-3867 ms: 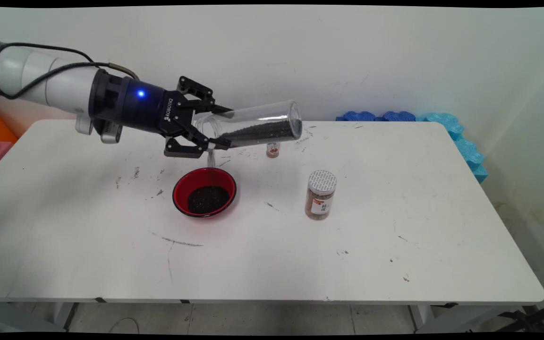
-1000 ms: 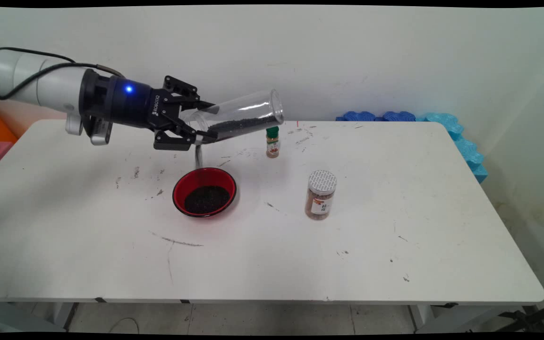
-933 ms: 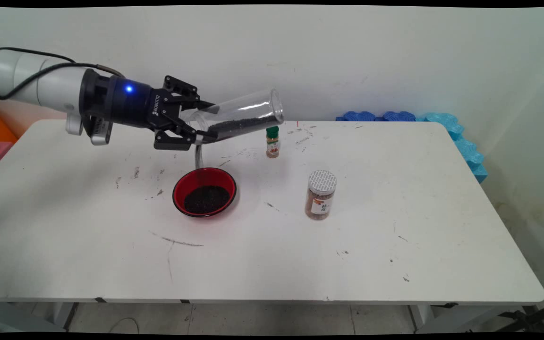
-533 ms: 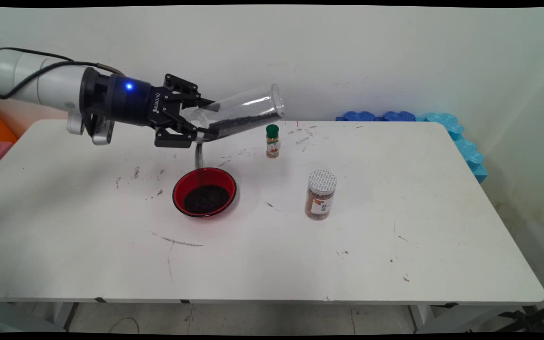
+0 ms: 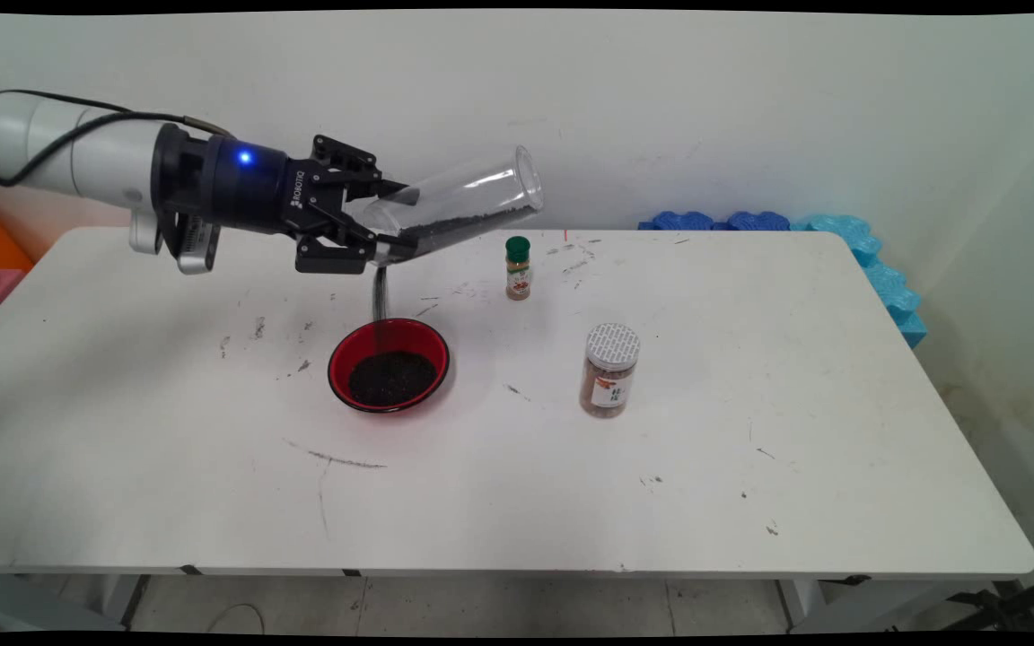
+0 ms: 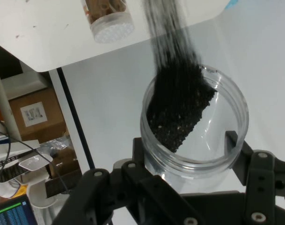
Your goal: Pour the black seasoning powder in the red bowl
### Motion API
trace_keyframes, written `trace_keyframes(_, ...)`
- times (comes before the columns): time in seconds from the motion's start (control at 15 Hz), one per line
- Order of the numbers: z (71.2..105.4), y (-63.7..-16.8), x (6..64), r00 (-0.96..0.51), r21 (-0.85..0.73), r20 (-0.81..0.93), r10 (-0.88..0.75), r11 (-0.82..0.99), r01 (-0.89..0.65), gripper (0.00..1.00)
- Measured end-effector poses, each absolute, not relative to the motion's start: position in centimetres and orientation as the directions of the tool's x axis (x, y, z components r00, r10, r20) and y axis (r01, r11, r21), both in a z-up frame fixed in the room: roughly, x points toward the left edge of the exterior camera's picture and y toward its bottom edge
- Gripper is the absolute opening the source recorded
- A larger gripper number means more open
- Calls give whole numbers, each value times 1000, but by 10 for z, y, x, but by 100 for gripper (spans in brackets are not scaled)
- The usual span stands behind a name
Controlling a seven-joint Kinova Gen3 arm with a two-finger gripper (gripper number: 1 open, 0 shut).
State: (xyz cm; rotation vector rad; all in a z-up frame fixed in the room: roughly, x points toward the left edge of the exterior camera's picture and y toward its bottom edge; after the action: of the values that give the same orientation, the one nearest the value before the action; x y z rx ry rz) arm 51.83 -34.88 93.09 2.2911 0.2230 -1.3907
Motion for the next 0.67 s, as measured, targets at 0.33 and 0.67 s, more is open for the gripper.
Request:
trace_keyframes(0.33, 931, -349, 520, 465, 278, -881, -81, -885, 374, 0)
trace_keyframes(0.67, 931, -350, 521, 453, 270, -889, -72, -881, 389, 0)
